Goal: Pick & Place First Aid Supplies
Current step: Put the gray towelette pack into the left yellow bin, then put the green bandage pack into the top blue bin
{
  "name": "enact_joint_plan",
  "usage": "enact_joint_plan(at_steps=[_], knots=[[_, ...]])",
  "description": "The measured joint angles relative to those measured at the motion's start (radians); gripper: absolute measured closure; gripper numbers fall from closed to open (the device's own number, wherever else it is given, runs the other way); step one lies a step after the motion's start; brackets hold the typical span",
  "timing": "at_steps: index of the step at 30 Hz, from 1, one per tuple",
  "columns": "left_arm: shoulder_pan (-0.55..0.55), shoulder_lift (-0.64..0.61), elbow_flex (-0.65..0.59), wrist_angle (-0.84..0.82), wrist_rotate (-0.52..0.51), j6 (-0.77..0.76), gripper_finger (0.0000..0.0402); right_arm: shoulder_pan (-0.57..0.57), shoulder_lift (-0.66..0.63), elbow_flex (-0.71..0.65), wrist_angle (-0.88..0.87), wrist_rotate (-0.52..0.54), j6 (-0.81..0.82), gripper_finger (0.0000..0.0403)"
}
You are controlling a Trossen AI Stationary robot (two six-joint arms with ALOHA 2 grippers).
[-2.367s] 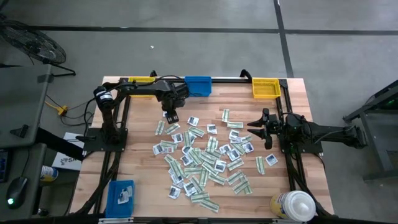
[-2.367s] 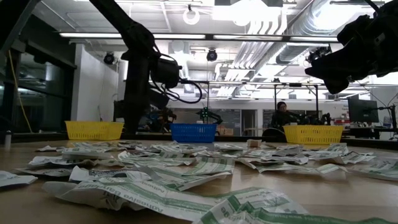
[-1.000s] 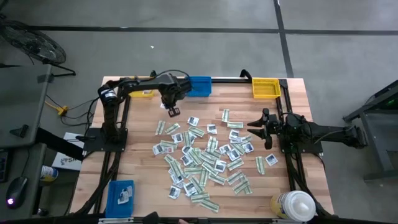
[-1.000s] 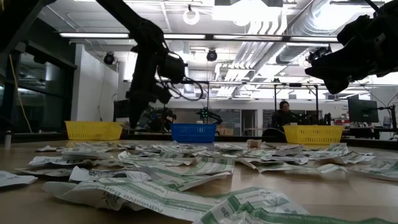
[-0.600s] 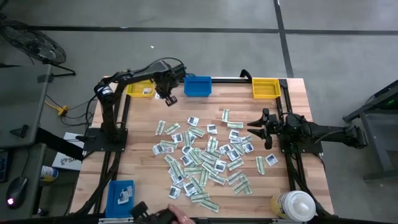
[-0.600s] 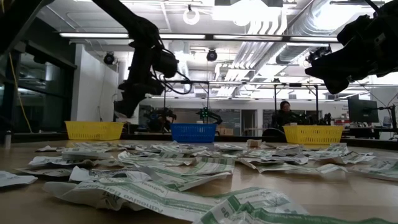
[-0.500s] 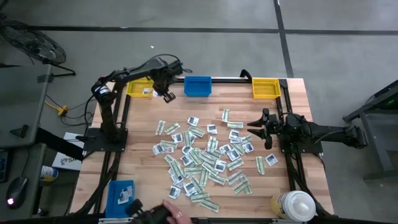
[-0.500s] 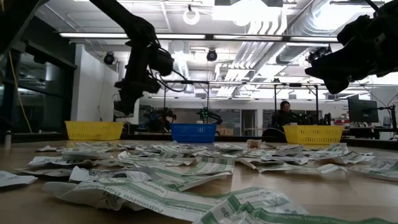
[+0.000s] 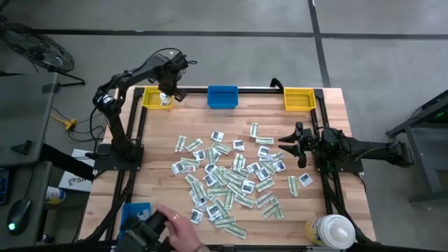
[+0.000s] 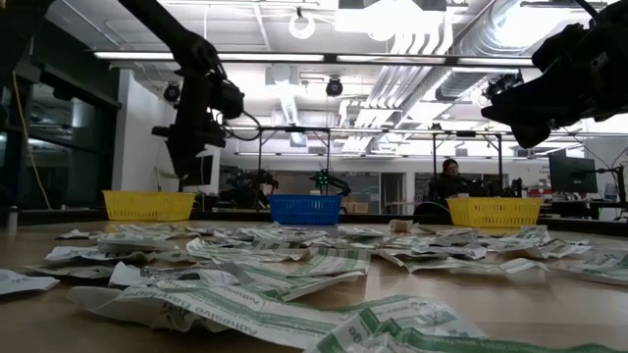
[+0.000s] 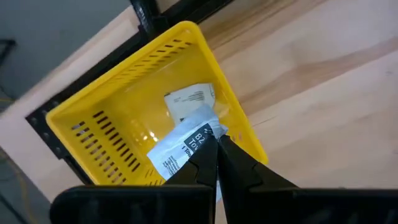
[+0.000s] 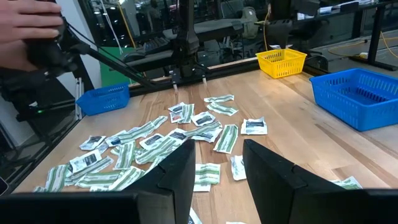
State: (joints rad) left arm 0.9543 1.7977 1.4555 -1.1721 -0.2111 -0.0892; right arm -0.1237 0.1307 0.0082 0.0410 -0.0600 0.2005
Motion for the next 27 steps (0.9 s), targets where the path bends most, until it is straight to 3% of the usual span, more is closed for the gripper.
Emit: enact_joint_plan(at_steps=[7,18,27], knots=[[0.04,0.0,0.0,-0.002,0.045,-0.021,0.0398,0.0,0.0,0.0,0.0,0.0,0.0,0.0274],[0.048,0.002,0.0,-0.004,0.002,-0.021,0.0331,0.0,0.0,0.0,0.0,0.0,0.0,0.0274],[-0.003,0.002,0.0,-0.04,-0.004,0.016,0.0319,0.0,0.0,0.0,0.0,0.0,0.0,0.0274]])
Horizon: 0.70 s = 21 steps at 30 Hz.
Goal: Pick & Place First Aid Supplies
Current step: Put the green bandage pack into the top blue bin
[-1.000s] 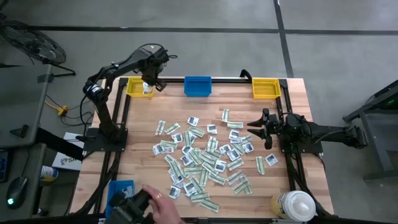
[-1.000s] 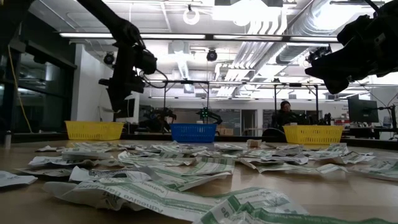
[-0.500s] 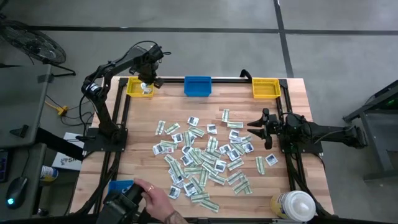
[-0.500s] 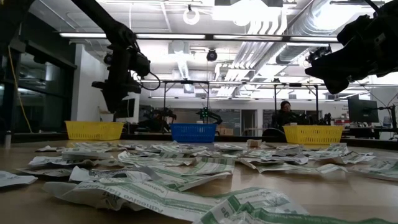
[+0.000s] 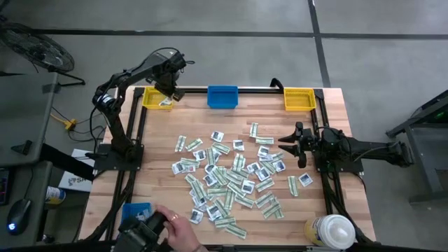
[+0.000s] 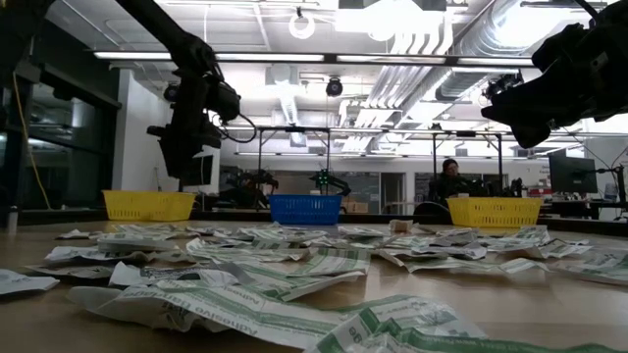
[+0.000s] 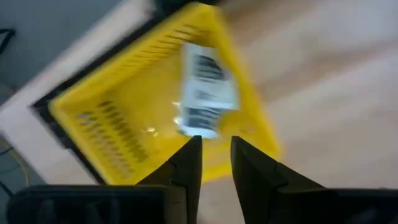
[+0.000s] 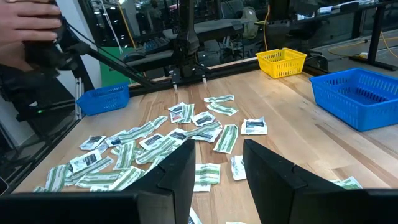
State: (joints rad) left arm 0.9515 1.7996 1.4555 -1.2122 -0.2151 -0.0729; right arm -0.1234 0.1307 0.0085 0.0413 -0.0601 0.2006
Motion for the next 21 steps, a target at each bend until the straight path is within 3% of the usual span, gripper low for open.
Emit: enact_joint_plan(at_steps=[4,11,21], knots=[[-0.068,0.0,0.0,-0.041,0.035,0.026,0.0319,0.0,0.0,0.0,0.0,0.0,0.0,0.0274],[-0.213,-0.003,-0.016,-0.105,0.187,0.224,0.0318,0.0,0.0,0.0,0.0,0.0,0.0,0.0274],[-0.389,-0.163,-0.252,-0.026,0.265,0.184,0.0318,0.0,0.0,0.0,0.0,0.0,0.0,0.0274]])
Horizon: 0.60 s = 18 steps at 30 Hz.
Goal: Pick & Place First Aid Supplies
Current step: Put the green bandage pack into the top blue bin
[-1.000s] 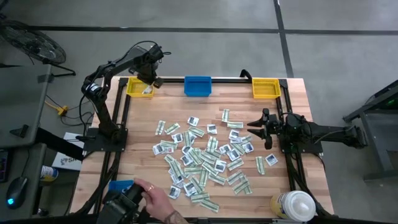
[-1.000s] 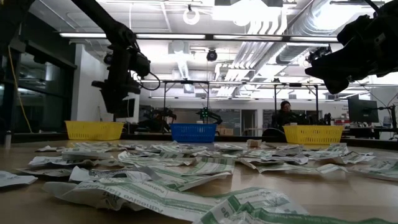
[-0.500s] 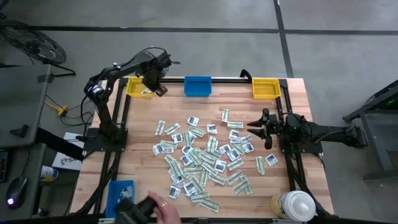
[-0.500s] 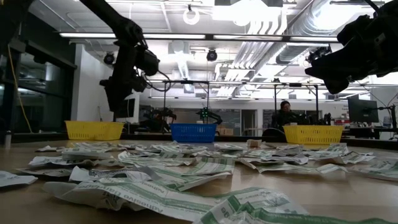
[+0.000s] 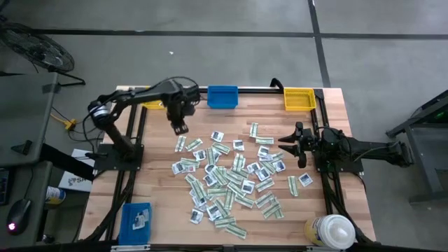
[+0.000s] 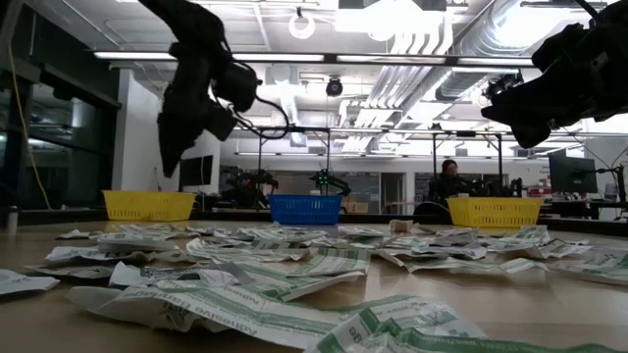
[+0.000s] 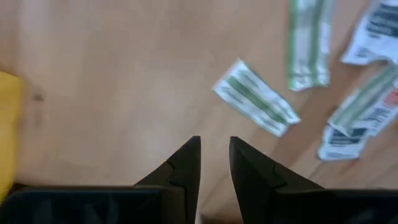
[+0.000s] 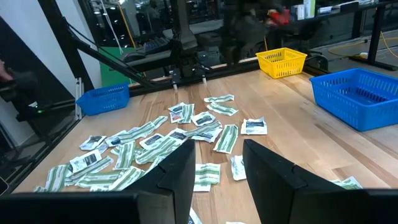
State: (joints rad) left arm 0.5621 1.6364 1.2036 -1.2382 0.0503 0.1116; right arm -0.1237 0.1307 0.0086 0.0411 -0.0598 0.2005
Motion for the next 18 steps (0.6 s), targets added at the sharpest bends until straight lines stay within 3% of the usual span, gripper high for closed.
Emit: enact_joint_plan(at_steps=[7,13,18], knots=[[-0.092,-0.145,-0.187,0.055,0.074,-0.206,0.0318,0.0,0.0,0.0,0.0,0.0,0.0,0.0274],[-0.155,-0.229,-0.317,0.171,0.066,-0.388,0.0318,0.0,0.0,0.0,0.0,0.0,0.0,0.0274],[-0.181,-0.23,-0.38,0.261,0.053,-0.404,0.0318,0.0,0.0,0.0,0.0,0.0,0.0,0.0274]])
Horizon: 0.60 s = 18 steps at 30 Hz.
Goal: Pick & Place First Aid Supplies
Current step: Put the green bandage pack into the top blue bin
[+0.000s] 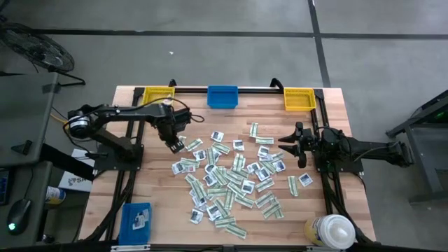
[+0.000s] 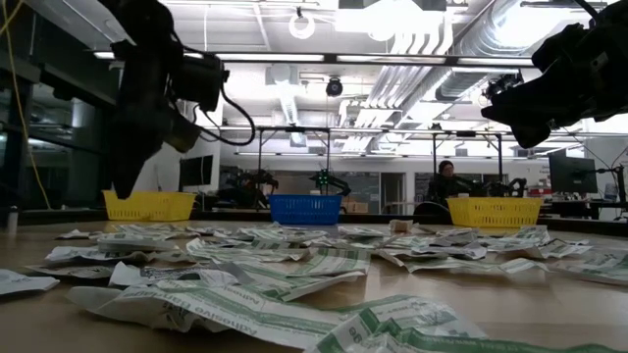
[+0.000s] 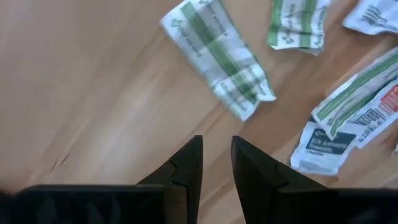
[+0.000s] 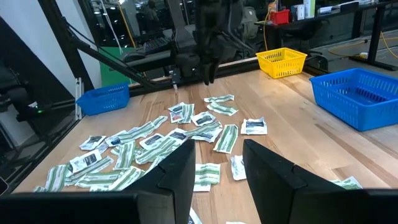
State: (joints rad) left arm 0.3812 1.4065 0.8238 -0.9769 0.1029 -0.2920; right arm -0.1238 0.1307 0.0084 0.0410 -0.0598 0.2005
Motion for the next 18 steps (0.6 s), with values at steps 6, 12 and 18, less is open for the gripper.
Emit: enact_joint_plan(at_steps=[6,12,18], knots=[[-0.051,0.003,-0.031,0.081,-0.02,0.089,0.0318,0.0,0.0,0.0,0.0,0.0,0.0,0.0274],[-0.106,0.003,-0.047,0.142,-0.06,0.245,0.0318,0.0,0.0,0.0,0.0,0.0,0.0,0.0274],[-0.144,0.003,-0.076,0.205,-0.063,0.349,0.0318,0.0,0.0,0.0,0.0,0.0,0.0,0.0274]])
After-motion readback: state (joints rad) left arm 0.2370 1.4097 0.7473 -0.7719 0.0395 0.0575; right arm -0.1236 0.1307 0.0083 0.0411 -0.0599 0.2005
